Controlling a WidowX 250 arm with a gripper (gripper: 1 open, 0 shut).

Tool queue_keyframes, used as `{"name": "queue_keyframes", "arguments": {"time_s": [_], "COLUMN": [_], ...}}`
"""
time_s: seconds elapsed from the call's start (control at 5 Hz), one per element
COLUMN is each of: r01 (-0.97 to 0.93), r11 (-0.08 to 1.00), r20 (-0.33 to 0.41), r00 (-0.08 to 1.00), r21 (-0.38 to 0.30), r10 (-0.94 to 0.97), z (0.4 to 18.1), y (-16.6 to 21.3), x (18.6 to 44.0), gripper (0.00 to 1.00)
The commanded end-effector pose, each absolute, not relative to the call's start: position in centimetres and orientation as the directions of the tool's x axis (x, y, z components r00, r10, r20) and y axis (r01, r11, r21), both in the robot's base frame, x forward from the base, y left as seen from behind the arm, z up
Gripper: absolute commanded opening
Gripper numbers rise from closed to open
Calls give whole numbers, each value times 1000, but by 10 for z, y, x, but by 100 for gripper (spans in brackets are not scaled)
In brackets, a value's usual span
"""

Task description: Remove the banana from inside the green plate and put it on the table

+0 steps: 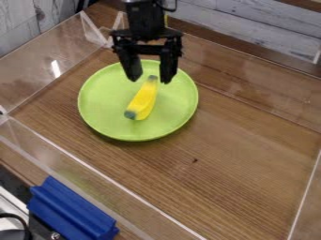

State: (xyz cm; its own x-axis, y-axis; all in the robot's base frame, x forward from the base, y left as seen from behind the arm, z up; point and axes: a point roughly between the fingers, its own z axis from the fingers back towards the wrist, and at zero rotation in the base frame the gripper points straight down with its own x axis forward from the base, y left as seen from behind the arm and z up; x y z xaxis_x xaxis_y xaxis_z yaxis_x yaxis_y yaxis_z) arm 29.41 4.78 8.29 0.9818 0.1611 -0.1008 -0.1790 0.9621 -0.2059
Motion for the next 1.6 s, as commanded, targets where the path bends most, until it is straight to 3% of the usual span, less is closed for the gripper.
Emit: {"name": "queue_keyframes", "arguments": {"time_s": [0.0,1.4], "r01": [-153,-140], "r11": [968,975], "r20": [-58,-54], "r00": [988,990], "r21": [-199,-170], "r10": [144,133], "z": [86,42], "y": [47,49], "x": [298,297], "gripper": [100,100]}}
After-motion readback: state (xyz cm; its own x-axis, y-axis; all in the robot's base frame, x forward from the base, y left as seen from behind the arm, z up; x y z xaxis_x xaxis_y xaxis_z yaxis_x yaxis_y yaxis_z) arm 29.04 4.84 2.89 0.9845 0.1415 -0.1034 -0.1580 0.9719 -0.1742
